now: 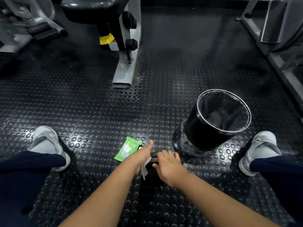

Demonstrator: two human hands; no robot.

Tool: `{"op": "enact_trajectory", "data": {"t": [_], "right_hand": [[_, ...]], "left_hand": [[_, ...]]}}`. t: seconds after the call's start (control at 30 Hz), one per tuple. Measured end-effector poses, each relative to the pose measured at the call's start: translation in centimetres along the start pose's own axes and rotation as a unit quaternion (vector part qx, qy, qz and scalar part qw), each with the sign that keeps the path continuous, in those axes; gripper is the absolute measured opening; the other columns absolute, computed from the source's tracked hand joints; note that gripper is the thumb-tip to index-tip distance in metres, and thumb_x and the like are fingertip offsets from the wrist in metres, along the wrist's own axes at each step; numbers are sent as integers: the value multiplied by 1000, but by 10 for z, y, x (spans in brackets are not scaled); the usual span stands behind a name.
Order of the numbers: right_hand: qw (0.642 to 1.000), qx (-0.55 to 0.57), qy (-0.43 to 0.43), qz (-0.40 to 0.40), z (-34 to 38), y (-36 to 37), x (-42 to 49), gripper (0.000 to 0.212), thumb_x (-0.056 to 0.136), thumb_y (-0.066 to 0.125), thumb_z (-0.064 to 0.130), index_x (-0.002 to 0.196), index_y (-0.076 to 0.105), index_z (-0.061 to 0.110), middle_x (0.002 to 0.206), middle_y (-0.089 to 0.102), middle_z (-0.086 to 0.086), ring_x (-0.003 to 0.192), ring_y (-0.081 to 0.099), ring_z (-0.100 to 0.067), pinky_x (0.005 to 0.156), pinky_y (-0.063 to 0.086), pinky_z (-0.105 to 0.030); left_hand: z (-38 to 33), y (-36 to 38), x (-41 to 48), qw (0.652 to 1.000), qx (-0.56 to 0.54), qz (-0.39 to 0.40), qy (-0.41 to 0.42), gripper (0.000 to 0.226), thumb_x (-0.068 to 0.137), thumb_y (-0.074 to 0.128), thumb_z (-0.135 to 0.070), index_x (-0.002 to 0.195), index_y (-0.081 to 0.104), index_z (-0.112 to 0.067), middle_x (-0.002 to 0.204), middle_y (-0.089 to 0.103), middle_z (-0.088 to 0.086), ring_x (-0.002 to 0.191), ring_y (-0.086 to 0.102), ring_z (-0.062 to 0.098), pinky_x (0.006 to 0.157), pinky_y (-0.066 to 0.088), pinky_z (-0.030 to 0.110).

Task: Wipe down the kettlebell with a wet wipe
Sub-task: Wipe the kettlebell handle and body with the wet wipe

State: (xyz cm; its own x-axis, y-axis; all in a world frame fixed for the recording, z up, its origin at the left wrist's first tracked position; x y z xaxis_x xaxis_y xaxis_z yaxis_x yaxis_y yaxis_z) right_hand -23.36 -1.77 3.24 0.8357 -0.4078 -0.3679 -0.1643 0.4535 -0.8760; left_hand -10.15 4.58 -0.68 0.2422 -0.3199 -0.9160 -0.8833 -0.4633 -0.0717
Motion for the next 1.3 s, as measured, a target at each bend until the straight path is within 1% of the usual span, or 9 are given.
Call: {"op": "enact_trajectory", "data": {"t": [0.17, 0.27, 0.47, 0.53, 0.6, 0.7, 0.87, 1.0, 1.3], "right_hand": [[1000, -2, -4, -3, 1, 0, -2, 43, 106, 33, 49, 137, 44, 20, 133, 48, -1, 122, 42, -25, 112, 28, -49], [1000, 3, -4, -1, 0, -2, -2, 43, 106, 33, 48, 137, 44, 19, 133, 48, -2, 122, 42, -25, 113, 27, -50], [1000, -1, 1, 5, 2, -4, -2, 42, 107, 34, 47, 135, 44, 18, 133, 48, -2, 123, 42, -26, 114, 27, -49], [1000, 4, 1, 7, 1, -4, -2, 42, 107, 34, 47, 136, 44, 18, 134, 48, -2, 123, 42, -26, 114, 26, -49], [1000, 3, -3, -1, 1, -3, -2, 42, 107, 34, 47, 136, 44, 19, 133, 48, -1, 123, 42, -25, 113, 27, -48], [1000, 1, -3, -6, 1, -3, -3, 42, 106, 34, 48, 136, 45, 21, 133, 48, 0, 122, 42, -24, 113, 27, -48], [1000, 10, 1, -2, -1, 0, -1, 42, 106, 34, 48, 136, 45, 21, 133, 48, 1, 122, 42, -23, 113, 26, -47], [1000, 13, -1, -3, 0, -1, 0, 42, 106, 34, 48, 136, 45, 21, 131, 48, 1, 122, 42, -23, 112, 27, -45], [1000, 6, -3, -4, -1, 0, -1, 41, 106, 34, 48, 135, 45, 21, 130, 48, 1, 119, 43, -24, 111, 28, -45]], "left_hand": [[13, -3, 5, 998, -47, -19, 24, 85, 81, 44, -90, 113, 74, -18, 110, 77, 12, 105, 72, 30, 104, 53, 46], [8, -2, -1, 999, -39, 16, 23, 85, 85, 42, -88, 119, 72, -17, 109, 78, 10, 100, 74, 27, 98, 56, 39], [3, -10, 21, 1000, -3, 19, 4, 145, 25, 49, -111, 145, 55, -28, 146, 60, 10, 127, 61, 32, 110, 46, 48], [2, -6, 10, 1000, -10, 17, 10, 134, 40, 46, -111, 144, 57, -28, 147, 59, 10, 131, 59, 31, 107, 46, 43], [5, -1, -8, 998, -41, 35, 17, 109, 65, 43, -102, 130, 69, -19, 125, 73, 11, 111, 71, 29, 90, 54, 37], [12, -1, -13, 994, -99, 45, 32, 97, 74, 46, -95, 111, 78, -13, 105, 78, 16, 88, 76, 31, 74, 60, 37], [1, -3, -24, 996, -38, 79, 20, 115, 63, 41, -104, 139, 64, -21, 136, 67, 12, 120, 67, 29, 105, 52, 43], [-12, 1, -28, 998, 46, 36, 3, 144, 33, 36, -114, 150, 48, -32, 149, 56, 13, 124, 63, 34, 104, 51, 48], [6, -4, -10, 999, 9, -5, 47, 123, 55, 32, -110, 148, 52, -32, 154, 51, 4, 139, 49, 28, 115, 37, 47]]}}
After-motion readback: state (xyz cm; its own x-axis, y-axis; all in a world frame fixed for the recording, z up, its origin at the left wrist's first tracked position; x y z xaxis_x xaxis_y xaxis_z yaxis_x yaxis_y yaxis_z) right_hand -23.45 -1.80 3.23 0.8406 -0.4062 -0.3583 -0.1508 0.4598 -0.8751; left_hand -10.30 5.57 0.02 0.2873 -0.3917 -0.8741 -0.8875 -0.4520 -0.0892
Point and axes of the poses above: each hand's wrist, its own x-axis towards the middle knuckle, its own y-axis out of the palm, z = x × y, the point moved 3 cm from there along x, towards the middle knuckle
